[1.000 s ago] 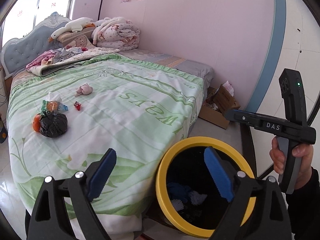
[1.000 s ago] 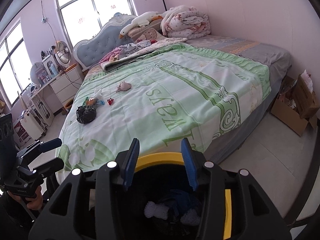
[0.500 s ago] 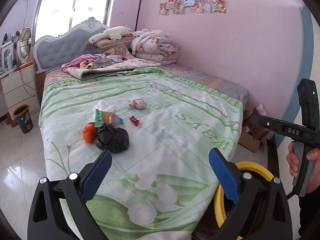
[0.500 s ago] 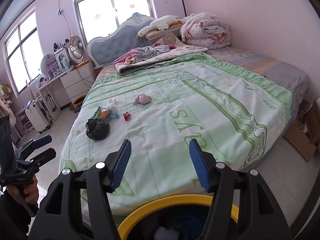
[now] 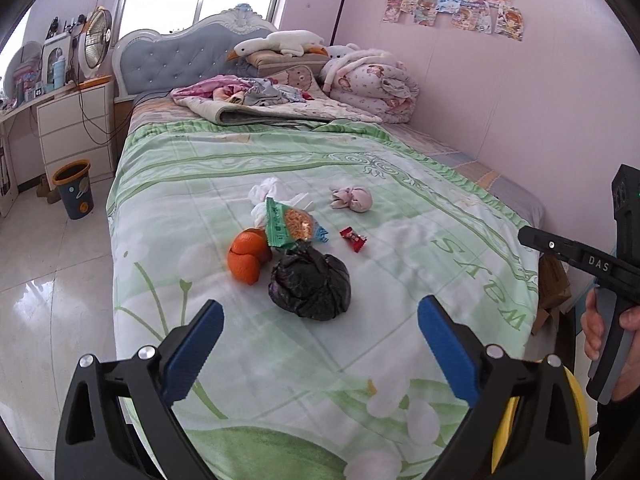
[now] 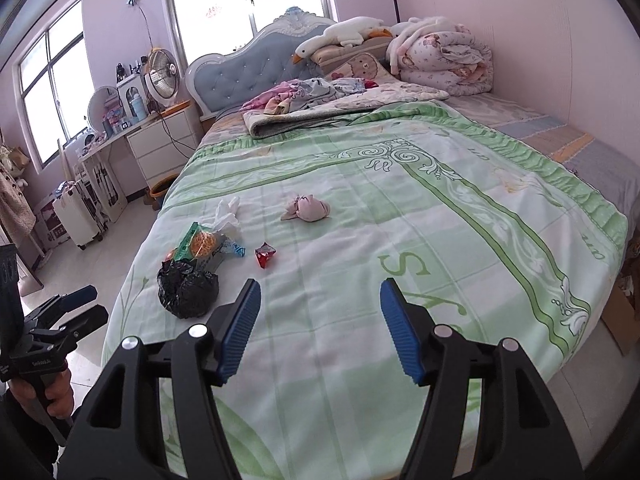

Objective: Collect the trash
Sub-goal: 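Move both open tools back toward the remaining items on the bed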

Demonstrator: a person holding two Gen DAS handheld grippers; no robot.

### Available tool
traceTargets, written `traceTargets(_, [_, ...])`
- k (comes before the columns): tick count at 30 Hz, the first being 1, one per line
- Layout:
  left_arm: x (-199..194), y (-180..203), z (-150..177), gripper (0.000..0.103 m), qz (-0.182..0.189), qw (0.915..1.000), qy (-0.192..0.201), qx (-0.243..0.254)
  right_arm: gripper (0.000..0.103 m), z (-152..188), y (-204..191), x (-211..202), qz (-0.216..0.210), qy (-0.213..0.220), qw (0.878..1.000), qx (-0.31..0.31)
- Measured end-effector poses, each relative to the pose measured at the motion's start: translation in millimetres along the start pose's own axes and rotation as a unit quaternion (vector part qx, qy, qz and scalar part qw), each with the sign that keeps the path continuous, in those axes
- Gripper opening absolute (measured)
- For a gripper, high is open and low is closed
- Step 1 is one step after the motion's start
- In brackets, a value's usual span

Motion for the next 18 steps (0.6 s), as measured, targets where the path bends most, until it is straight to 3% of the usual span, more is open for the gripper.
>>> traceTargets(6, [26,-11,-1,0.094,0.004,0.9995,-0.014,-0.027,0.059,-15,-5,61,-0.005,-0.025,1.0,-0.006])
traceTargets(18, [55,2,-17,0.092,0.022,0.9995,-0.014,-0.016,0.059,-47,-10,170,0.001,-0.06,0.998,-0.032])
Point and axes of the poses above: each gripper's, at about its wrist camera, not at the fingertips, and x roughly the way its jaws point, y to its right, z to its underside, the point moved 6 cm from there along x, roughly the way its jaws point, and after that the axes turned 5 degrees about -z, right-handed, at the moved point
